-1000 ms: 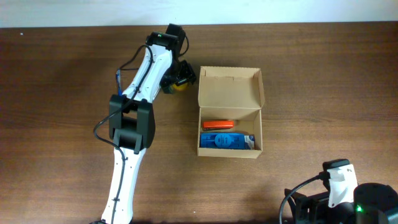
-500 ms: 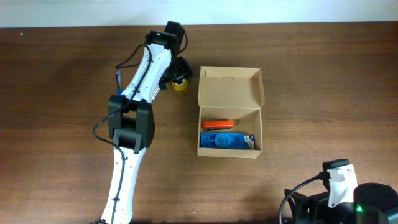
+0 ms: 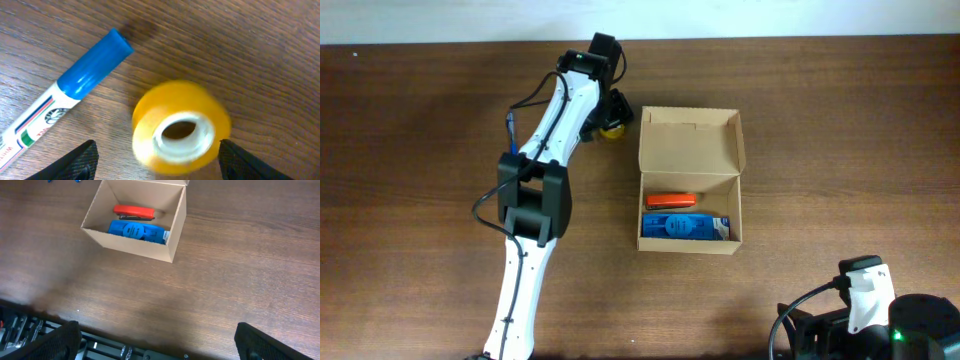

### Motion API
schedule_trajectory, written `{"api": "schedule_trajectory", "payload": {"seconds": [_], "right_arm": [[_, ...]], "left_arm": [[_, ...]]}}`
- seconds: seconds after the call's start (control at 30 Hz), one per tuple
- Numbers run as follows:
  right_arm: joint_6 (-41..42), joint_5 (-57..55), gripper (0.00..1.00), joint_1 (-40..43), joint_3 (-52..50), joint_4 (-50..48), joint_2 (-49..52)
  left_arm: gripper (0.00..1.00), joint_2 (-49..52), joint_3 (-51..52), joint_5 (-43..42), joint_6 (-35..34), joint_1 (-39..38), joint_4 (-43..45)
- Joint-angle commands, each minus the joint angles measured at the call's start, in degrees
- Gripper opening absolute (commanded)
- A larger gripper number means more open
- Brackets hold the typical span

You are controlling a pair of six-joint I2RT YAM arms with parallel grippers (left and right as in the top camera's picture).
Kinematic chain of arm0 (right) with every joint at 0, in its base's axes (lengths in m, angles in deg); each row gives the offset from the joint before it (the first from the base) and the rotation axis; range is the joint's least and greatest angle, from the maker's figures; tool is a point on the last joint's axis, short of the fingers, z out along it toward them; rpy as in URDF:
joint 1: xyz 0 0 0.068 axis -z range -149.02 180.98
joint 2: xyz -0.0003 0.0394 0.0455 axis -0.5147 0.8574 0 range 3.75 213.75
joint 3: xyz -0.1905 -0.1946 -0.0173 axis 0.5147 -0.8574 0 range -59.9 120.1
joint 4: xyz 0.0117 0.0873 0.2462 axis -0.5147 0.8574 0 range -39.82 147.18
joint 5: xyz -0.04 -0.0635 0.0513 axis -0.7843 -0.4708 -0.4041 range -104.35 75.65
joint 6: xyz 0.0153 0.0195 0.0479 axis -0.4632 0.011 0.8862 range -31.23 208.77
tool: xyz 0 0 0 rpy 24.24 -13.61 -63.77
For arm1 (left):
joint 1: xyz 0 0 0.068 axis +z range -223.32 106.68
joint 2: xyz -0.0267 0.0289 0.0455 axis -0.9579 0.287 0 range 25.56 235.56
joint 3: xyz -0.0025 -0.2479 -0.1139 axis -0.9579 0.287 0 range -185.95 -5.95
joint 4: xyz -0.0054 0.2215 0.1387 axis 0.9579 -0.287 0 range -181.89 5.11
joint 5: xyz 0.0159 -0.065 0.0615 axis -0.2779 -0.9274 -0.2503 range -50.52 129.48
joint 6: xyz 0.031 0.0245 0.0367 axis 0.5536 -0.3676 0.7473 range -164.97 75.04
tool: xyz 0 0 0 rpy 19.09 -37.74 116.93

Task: Pack container
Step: 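Lower the left gripper around the yellow tape roll and grasp it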

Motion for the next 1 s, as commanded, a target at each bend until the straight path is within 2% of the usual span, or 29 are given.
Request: {"api": "schedule_trajectory", "payload": {"seconds": [0.0,0.1,0.17,0.37,0.8,0.97], "right_arm": [[-0.59,-0.5,0.99,0.11,0.61,-0.15,-0.22],[-0.59,-0.5,0.99,0.11,0.61,-0.15,-0.22],[-0.59,-0.5,0.99,0.11,0.61,-0.15,-0.22],[-0.59,-0.5,0.99,0.11,0.61,-0.15,-0.22],[-0.59,-0.5,0.99,0.11,0.61,-0.15,-0.22],[-0.59,-0.5,0.99,0.11,0.61,-0.15,-0.22]], "left_arm": [[0.76,1.38,-1.64,-0.61,0.31,-0.42,-0.07],[0.76,1.44,-1.62,-0.07,0.35,-0.48,0.02],[0.76,1.42,-1.81,0.07,2.91,-0.57,1.53],[0.76,1.44,-3.13,0.22,2.84,-0.59,4.31],[0.76,4.5,-3.13,-1.33,2.43,-0.48,4.48],[0.65,4.63,-3.13,-1.46,2.45,-0.37,2.32]]}}
